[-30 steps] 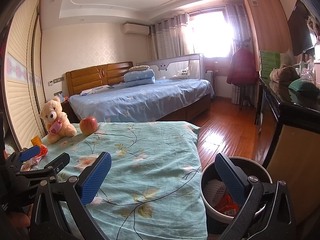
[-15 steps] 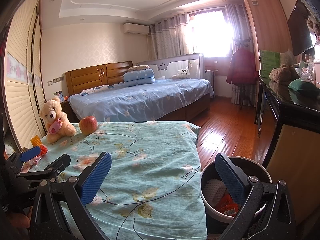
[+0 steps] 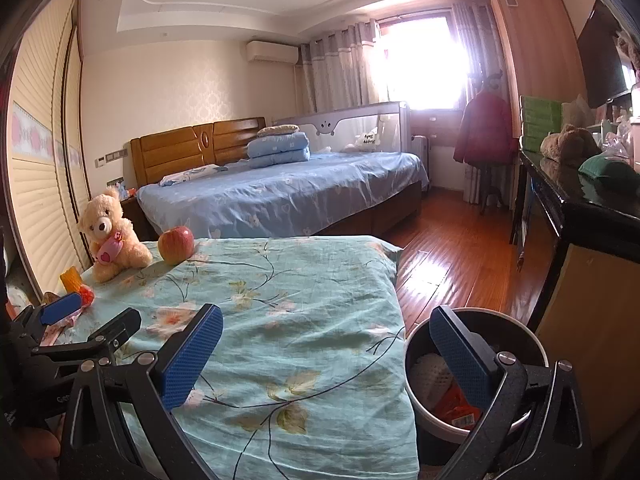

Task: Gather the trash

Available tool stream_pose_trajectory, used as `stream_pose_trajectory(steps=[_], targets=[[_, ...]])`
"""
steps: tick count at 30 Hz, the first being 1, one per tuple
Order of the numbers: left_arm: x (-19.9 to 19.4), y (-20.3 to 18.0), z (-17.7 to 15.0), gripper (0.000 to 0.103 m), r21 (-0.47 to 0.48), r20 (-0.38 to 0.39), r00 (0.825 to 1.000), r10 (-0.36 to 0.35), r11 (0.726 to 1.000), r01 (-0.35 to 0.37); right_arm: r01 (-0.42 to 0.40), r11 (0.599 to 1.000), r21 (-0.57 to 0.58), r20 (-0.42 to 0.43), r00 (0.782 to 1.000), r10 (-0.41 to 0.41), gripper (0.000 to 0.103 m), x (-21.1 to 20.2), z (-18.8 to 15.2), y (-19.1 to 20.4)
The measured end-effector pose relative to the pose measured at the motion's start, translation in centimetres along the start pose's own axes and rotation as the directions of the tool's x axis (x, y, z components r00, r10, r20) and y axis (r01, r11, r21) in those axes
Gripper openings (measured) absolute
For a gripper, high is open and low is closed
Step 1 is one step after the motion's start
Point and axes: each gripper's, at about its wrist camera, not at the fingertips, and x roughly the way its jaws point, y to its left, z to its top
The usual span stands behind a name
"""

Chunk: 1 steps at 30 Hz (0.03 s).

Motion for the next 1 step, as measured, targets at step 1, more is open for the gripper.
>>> stream_pose_trajectory(steps=[1], targets=[[0.11, 0.08, -0.06, 0.103, -0.001, -0.005, 1.000, -0.002, 1.000, 0.002, 0.000, 1.000, -0.001, -0.005, 1.000, 0.000, 0.103, 0.12, -0.03, 0.01]])
